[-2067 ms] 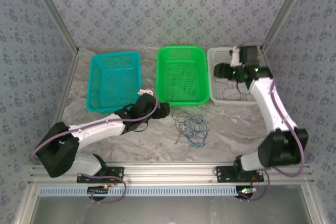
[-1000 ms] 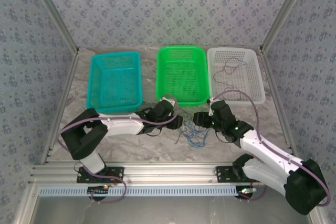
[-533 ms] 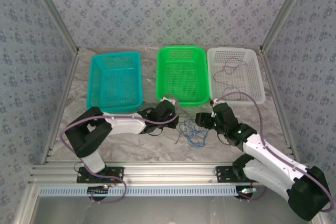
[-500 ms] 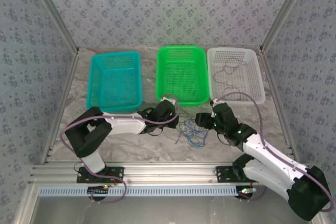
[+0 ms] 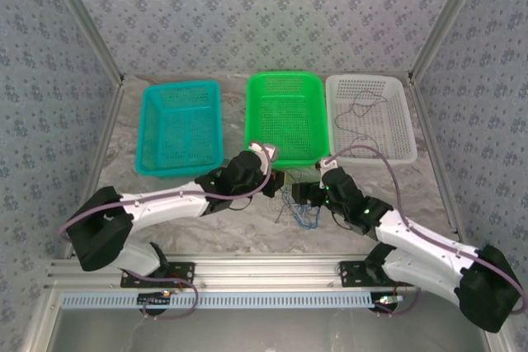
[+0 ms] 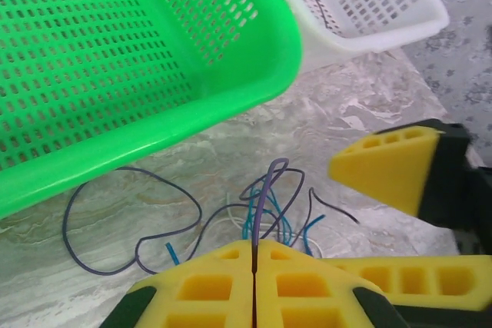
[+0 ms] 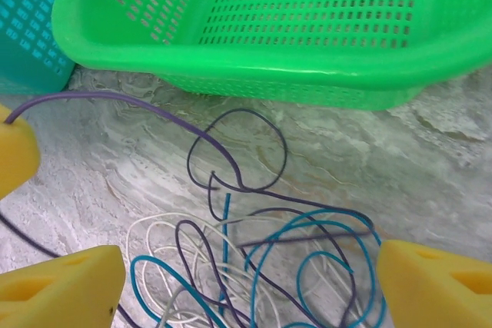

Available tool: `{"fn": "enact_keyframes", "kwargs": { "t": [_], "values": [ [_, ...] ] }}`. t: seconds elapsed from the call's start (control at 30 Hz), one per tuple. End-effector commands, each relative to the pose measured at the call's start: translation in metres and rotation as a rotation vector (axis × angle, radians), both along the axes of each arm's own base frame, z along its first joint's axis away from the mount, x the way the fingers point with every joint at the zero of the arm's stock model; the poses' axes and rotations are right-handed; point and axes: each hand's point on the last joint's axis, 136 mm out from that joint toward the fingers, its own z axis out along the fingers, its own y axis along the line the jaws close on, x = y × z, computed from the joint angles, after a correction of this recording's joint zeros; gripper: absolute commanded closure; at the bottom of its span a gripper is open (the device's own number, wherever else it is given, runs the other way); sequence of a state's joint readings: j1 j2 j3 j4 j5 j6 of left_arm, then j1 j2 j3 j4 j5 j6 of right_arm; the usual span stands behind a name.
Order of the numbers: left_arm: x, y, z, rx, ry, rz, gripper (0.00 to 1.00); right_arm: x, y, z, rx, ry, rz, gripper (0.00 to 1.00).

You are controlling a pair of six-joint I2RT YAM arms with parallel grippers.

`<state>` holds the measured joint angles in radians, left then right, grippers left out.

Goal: Untangle the cables

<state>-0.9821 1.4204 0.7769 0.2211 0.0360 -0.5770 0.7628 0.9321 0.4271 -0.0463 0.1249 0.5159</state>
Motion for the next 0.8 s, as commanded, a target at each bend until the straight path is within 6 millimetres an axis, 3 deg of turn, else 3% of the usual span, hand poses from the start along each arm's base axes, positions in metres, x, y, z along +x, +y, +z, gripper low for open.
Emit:
{"fn": "enact_keyframes", "kwargs": {
  "t": [0.0,0.23,0.4,0.53,0.77],
  "values": [
    [-0.009,-0.003,0.021,-0.057,-0.051,-0.055,0.93,0.011,0.011,0.008,0.037,-0.056,-0.02,0.11],
    [-0.024,-0.002,0.045,-0.154,-0.103,-0.116,0.93,0.03,-0.008,-0.01,-0.047,-0.017,-0.2,0.09],
    [-0.03,0.005,0.067,-0.198,-0.164,-0.131,0.93,0.033,0.0,-0.018,-0.037,0.028,-0.217,0.11],
    [-0.028,0.014,0.096,-0.223,-0.252,-0.108,0.92,0.026,-0.001,-0.033,-0.111,0.095,-0.214,0.14],
    [-0.025,0.025,0.159,-0.27,-0.423,-0.084,0.9,0.001,-0.027,-0.065,-0.159,0.187,-0.272,0.19]
  ]
}}
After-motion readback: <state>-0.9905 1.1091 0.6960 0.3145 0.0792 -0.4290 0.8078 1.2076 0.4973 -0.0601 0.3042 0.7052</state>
